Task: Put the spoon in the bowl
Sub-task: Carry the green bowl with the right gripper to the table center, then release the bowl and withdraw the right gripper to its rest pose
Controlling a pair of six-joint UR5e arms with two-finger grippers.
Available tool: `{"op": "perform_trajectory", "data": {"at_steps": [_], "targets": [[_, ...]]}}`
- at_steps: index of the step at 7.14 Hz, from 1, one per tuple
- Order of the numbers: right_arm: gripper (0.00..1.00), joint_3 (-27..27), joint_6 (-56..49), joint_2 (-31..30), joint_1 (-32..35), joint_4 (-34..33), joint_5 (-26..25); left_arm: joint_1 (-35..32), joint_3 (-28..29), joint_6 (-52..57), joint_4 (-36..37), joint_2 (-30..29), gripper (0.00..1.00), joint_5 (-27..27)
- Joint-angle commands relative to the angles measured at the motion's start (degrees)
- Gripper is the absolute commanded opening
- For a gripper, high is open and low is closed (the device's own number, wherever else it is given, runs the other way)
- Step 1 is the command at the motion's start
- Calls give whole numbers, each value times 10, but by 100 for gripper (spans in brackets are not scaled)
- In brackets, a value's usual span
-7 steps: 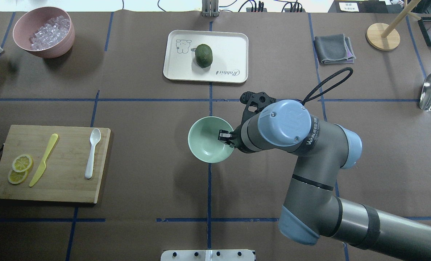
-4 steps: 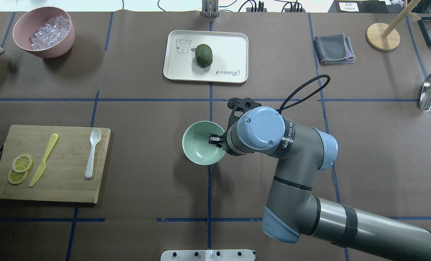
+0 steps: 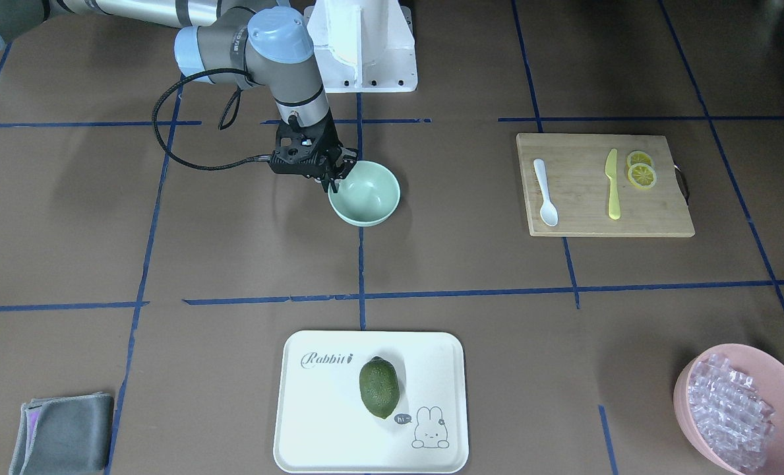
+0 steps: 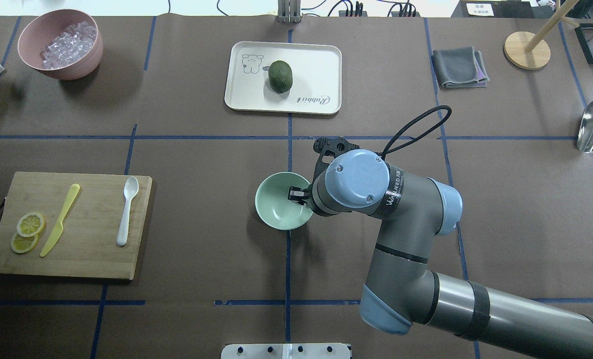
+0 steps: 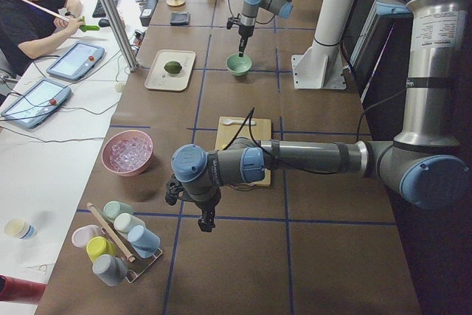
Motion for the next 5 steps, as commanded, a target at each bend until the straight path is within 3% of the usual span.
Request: {"op": "perform_trajectory", "data": {"at_steps": [1,3,4,5], "targets": [[100,4,-1,1,2,1,1,0,-1,0,-1,-1,100,0],[100,33,0,-1,29,-24,13,1,-50,-50,-1,-3,100,1],[100,53,-3,-3,56,-71,38,10,-111,-140,1,-4,100,3],[100,78,-20,-10,80,-120,59,37,-162,-157,3,0,100,4]]}}
